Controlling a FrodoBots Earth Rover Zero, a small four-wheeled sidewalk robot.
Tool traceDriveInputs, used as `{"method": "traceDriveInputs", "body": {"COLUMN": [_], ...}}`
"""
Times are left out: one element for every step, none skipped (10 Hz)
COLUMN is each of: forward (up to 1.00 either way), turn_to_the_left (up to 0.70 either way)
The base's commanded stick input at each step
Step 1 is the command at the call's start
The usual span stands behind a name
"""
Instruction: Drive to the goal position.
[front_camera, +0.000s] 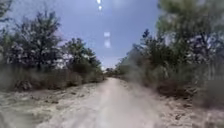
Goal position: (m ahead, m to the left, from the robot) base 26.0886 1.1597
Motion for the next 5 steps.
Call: {"method": "traceDriveInputs", "body": {"forward": [0.7, 0.7, 0.7, 0.7, 0.7], "turn_to_the_left": [0.0, 0.0, 0.0, 0.0, 0.0]}}
